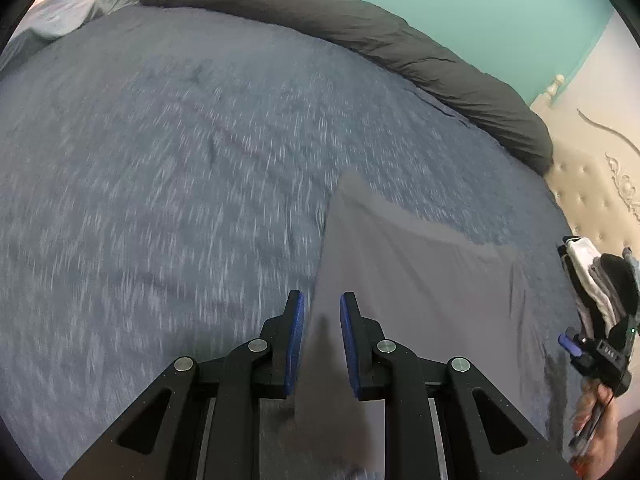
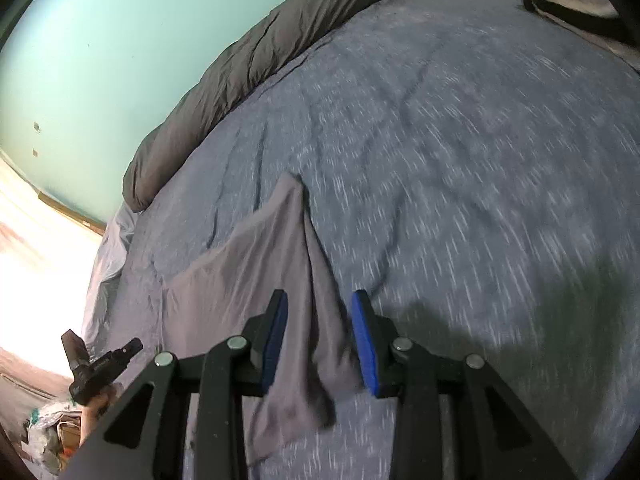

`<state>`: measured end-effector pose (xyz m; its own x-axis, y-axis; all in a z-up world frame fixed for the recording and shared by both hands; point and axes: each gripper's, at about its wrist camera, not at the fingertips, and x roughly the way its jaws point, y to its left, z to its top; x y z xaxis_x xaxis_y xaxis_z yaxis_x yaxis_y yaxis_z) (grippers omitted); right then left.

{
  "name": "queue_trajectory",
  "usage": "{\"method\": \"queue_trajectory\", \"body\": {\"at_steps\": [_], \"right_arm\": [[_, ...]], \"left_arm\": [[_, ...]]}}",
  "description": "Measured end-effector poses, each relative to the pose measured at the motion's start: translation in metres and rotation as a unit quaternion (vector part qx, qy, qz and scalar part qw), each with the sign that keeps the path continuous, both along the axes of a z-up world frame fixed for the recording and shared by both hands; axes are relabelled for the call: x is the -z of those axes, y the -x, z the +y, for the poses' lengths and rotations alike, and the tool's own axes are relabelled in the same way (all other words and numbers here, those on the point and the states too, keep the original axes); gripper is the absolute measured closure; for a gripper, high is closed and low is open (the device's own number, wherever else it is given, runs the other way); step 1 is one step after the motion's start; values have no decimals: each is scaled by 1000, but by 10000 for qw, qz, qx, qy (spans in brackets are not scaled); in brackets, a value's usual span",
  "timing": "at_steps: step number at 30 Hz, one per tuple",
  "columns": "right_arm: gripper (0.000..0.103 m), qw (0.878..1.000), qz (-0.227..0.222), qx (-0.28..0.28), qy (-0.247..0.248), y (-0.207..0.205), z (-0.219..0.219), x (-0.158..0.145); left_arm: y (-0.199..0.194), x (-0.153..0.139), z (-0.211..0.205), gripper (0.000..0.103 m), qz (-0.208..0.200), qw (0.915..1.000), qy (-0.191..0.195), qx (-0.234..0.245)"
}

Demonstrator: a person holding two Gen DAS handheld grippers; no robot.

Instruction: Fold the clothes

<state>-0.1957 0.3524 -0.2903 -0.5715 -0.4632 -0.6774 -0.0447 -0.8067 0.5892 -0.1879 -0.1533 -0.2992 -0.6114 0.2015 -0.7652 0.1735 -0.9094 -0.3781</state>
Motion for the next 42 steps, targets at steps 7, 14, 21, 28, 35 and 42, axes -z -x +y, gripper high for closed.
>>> {"method": "queue_trajectory", "body": {"at_steps": [7,14,21,28,35,42], "right_arm": [[70,9993,41,-247,-278,-9,-14,10],[77,9967,-241,-551,-554,0,-25,29],[99,9950,-131,-668,-730,3,-30,29],[100,9985,-74,-407,-348,1,-1,29],[100,9996,-209,-170,110,6,19,35],[100,9988,-411,76,257,1,35,40]], "left_arm": [[-35,15,22,83,-27,10000,86,24],[-35,11,32,83,199,9994,276,75],[-25,25,39,83,44,9994,282,188],[-25,24,43,83,48,9992,334,225],[-21,28,46,83,-67,9991,351,210],[-21,31,41,83,-142,9992,360,137]]}}
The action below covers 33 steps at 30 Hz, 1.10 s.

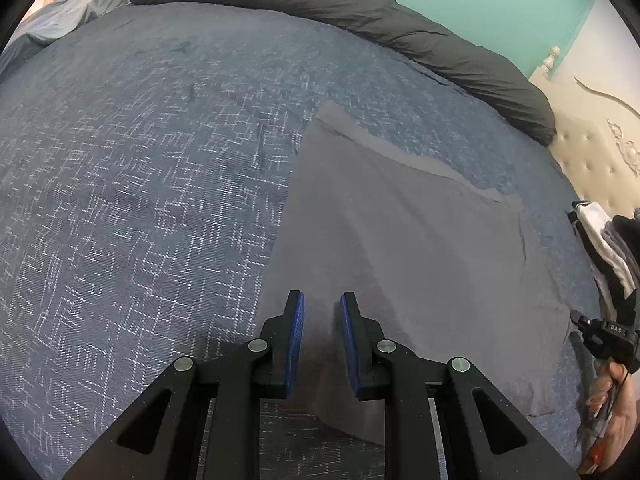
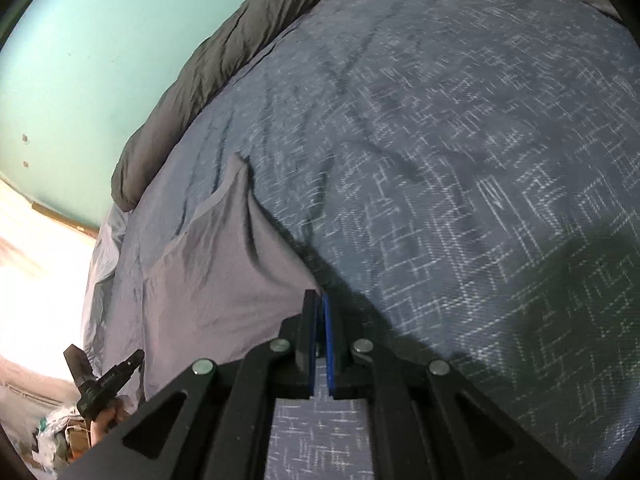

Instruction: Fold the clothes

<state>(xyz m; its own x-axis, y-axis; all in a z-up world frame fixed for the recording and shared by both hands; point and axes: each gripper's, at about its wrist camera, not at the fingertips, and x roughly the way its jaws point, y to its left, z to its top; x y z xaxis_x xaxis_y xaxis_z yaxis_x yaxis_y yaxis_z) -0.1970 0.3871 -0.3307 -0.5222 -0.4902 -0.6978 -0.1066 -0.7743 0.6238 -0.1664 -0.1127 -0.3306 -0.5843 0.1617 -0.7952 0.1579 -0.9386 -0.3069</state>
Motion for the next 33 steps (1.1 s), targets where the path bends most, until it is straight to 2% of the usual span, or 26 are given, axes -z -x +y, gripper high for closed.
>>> {"method": "queue_trajectory", "body": {"at_steps": [6,8,10,15,19,25,27,29,30,33], "right_arm": [[97,9994,-285,87,153,5,0,2],[92,9995,-209,214,43,10,2,-7],[75,9995,30,309,14,17,3,-20],[74,9989,410,55,-222,45,-18,-39],[74,9990,386,-99,-208,58,-34,-28],[74,9965,408,-383,-617,73,-50,-20],[74,9946,419,-508,-800,75,-54,-19],[83,9950,387,-517,-756,76,-53,-14],[93,9954,368,-523,-715,77,-52,-12],[101,9957,407,-550,-620,77,-53,-11]], "left_arm": [[-4,0,-6,83,-19,10000,-6,-35],[-2,0,-6,83,-12,10000,3,-35],[-1,1,-5,83,-11,10000,9,-36],[-1,-1,-3,83,9,10000,53,-39],[2,1,-1,83,5,10000,68,-44],[11,-1,2,83,72,10000,7,7],[13,0,2,83,60,10000,3,8],[16,2,1,83,26,10000,-53,-8],[17,3,1,83,25,10000,-67,-14],[17,3,1,83,29,10000,-66,-8]]}}
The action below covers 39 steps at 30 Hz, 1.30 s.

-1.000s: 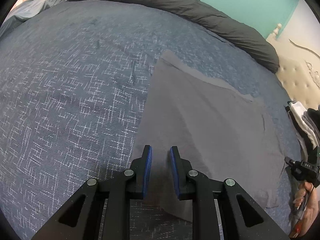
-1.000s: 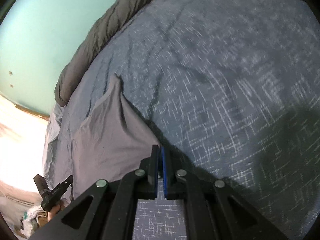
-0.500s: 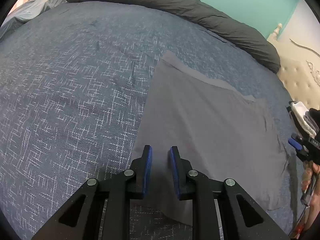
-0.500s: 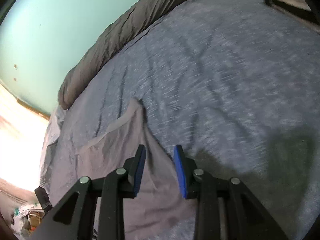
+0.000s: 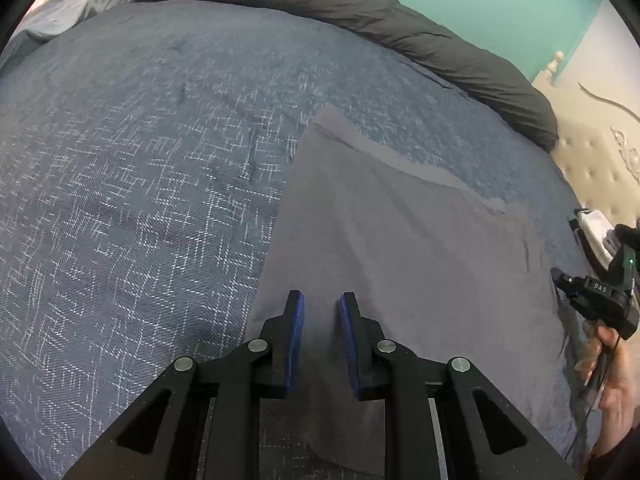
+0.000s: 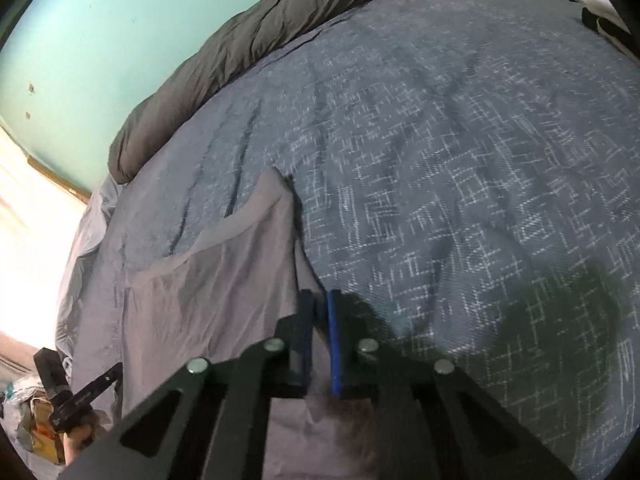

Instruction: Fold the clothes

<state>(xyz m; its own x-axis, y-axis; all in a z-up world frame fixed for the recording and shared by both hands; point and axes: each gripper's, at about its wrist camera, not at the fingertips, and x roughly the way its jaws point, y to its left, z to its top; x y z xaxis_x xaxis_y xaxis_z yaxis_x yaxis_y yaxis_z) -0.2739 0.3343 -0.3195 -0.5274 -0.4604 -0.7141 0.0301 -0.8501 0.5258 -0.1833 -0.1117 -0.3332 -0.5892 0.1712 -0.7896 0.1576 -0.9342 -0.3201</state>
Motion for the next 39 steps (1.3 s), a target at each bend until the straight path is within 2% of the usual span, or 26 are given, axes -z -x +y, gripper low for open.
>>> {"method": "queue_trajectory", "body": {"at_steps": [5,11,18,23,25,32,38,39], "right_arm": [[102,9995,168,272,4,-6,7,-5],[102,9965,110,708,441,-10,33,2],[102,9942,-96,627,872,-1,30,16],[95,9952,58,847,492,6,25,3],[85,9961,158,794,359,10,18,-3],[84,9988,79,485,-69,24,-14,2],[85,9988,191,212,-405,31,-29,2],[94,9987,228,202,-403,31,-29,2]], "left_arm": [[-3,0,-2,83,-5,10000,-15,0],[-5,0,-3,83,-6,10000,-29,-34],[-5,1,-2,83,-17,10000,-29,-36],[-5,2,-2,83,-22,10000,-62,-45],[-5,1,-2,83,-22,10000,-73,-48],[-3,2,-4,83,-29,9999,-130,-39],[-5,3,-5,83,-28,9998,-187,-53],[-5,3,-6,83,-27,9998,-189,-59]]}}
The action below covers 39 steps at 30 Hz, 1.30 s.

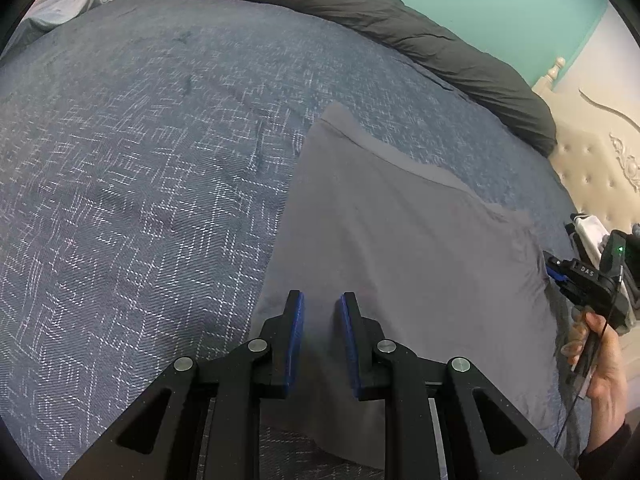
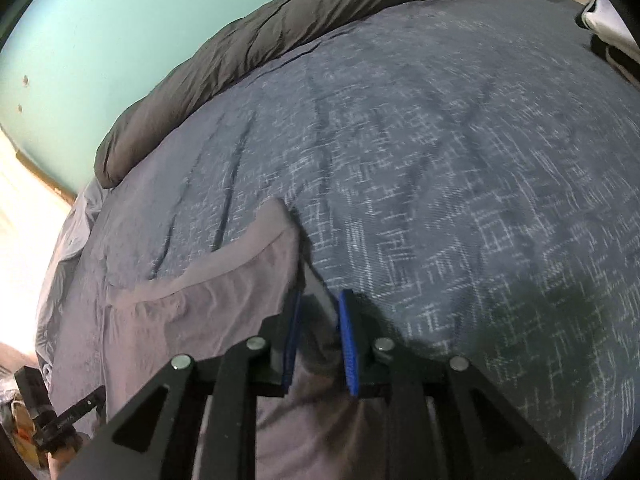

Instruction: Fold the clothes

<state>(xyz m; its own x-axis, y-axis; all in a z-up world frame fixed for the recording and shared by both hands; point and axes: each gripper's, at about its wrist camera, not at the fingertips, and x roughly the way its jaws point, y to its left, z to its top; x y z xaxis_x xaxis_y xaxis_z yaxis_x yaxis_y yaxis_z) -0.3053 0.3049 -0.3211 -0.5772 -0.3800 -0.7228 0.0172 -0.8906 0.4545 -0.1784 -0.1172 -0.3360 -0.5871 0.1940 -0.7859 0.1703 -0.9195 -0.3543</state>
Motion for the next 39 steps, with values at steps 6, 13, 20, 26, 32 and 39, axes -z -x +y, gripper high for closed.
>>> {"method": "queue_trajectory", "body": {"at_steps": [6,13,20,26,32,39], "right_arm": [[102,9984,153,304,440,0,19,1],[102,9889,74,785,1258,0,45,15],[102,9799,-254,1065,1665,3,55,34],[99,9872,-137,953,1274,3,45,21],[74,9932,178,683,929,-1,31,-4],[74,9999,-107,-122,26,24,-7,-13]], "left_arm": [[-2,0,-1,83,-7,10000,10,-3],[-3,-1,-1,83,-8,10000,4,-15],[-1,0,-1,83,-12,10000,1,-10],[1,-1,-2,83,5,10000,1,-30],[4,-2,-7,83,43,9998,-83,-176],[4,-4,-10,83,96,9998,-104,-162]]}}
